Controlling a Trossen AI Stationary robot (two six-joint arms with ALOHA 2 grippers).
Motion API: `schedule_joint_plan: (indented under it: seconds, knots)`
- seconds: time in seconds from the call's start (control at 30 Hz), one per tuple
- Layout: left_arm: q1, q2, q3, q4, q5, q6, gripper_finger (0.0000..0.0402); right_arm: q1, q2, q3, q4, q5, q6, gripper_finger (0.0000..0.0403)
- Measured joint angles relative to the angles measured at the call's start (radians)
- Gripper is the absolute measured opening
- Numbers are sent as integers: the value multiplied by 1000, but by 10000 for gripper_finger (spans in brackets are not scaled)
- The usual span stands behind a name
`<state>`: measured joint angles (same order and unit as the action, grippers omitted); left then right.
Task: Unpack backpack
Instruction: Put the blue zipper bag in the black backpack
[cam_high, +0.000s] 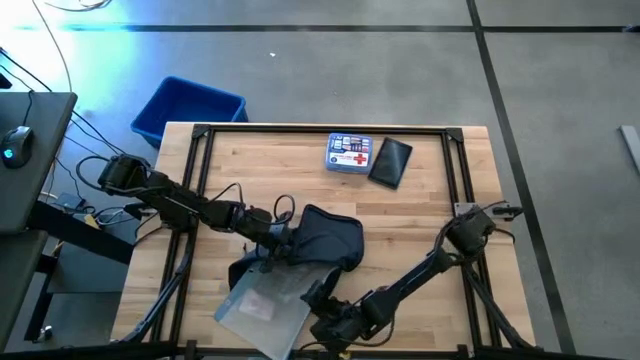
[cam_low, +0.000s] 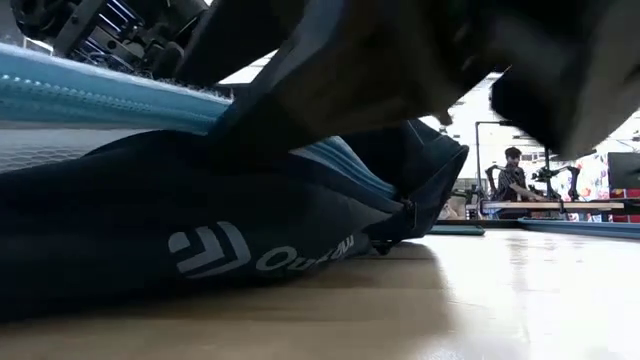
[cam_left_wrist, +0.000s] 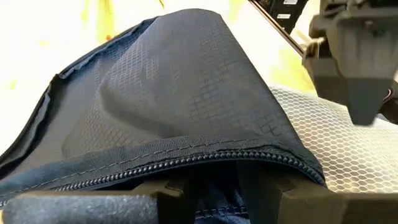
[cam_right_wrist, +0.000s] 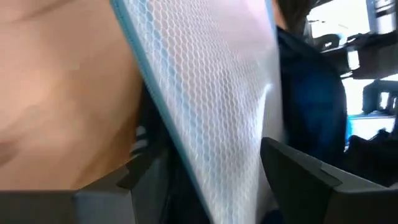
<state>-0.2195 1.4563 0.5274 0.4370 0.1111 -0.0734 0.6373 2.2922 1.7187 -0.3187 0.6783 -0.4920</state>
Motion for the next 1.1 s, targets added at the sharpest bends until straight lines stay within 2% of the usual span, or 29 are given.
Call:
schedule_joint_plan:
  seconds: [0.13, 0.2, 0.33, 0.4, 0.53, 0.73, 0.8, 1.0, 1.1]
  knots:
    - [-4, 0, 0, 0, 0, 0, 83, -7, 25, 0, 46, 10, -5, 196]
    - [-11, 0, 0, 0, -1, 0, 83, -16, 25, 0, 41, 41, 22, 153]
    - [-25, 0, 0, -1, -1, 14, 83, -23, 24, 0, 37, 79, 40, 38]
    - [-30, 0, 0, -1, 6, 23, 80, -22, 23, 0, 31, 95, 21, 12]
    - [-31, 0, 0, 0, 32, 25, 60, -21, 15, 0, 12, 135, 12, 6]
    - [-32, 0, 0, -6, 51, 39, 8, -26, -69, 2, 12, 70, 55, 1]
    - [-33, 0, 0, -5, 72, 40, 3, -34, -86, 2, -1, 28, 89, 1]
    - [-52, 0, 0, -6, 73, 31, 1, -89, -91, 2, -80, -184, 234, 1]
    - [-69, 0, 0, -6, 67, 27, 0, -109, -91, 2, -91, -240, 289, 2]
